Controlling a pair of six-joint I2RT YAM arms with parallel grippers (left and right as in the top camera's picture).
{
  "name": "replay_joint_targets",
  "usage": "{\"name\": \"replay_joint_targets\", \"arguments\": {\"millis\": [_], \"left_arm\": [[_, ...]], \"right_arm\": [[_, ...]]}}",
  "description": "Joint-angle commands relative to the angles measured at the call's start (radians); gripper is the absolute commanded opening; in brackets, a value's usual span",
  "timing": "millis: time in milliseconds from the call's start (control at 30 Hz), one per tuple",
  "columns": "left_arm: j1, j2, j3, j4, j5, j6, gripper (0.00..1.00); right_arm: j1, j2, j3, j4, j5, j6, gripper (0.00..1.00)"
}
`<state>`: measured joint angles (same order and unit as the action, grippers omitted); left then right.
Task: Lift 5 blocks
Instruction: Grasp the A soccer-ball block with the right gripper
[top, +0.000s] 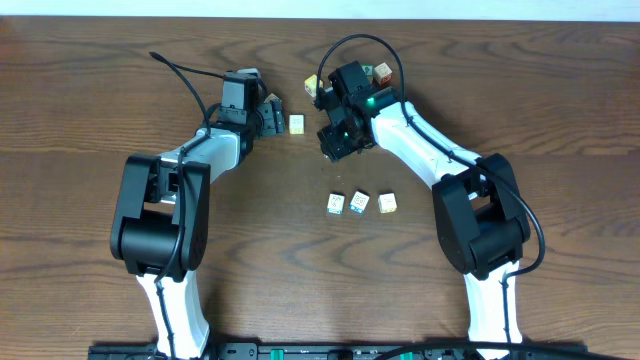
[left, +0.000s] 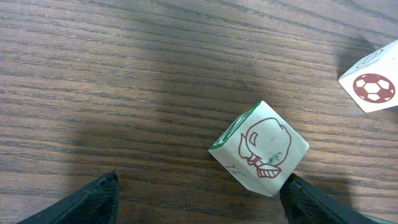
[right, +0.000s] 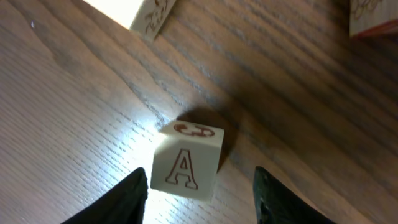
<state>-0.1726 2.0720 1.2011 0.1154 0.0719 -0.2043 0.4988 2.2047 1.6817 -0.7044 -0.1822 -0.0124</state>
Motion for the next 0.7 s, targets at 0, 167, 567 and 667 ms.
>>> {"name": "replay_joint_targets", "arguments": {"millis": [0, 167, 567, 667], "left_arm": [[0.004, 0.013, 0.032, -0.001, -0.003, 0.023, 0.83], [0.007, 0.013, 0.032, -0.003, -0.002, 0.028, 0.82], [0.024, 0.011, 0.035, -0.009, 0.023, 0.058, 0.82], [0.024, 0.011, 0.041, -0.009, 0.043, 0.077, 0.82]], "right_arm": [[0.016, 0.012, 0.018, 0.006, -0.018, -0.012, 0.54], [0.034, 0.042, 0.018, 0.014, -0.007, -0.011, 0.48], [0.031, 0.070, 0.035, 0.004, 0.047, 0.008, 0.05], [0.026, 0.062, 0.039, -0.014, 0.046, 0.009, 0.01]]}}
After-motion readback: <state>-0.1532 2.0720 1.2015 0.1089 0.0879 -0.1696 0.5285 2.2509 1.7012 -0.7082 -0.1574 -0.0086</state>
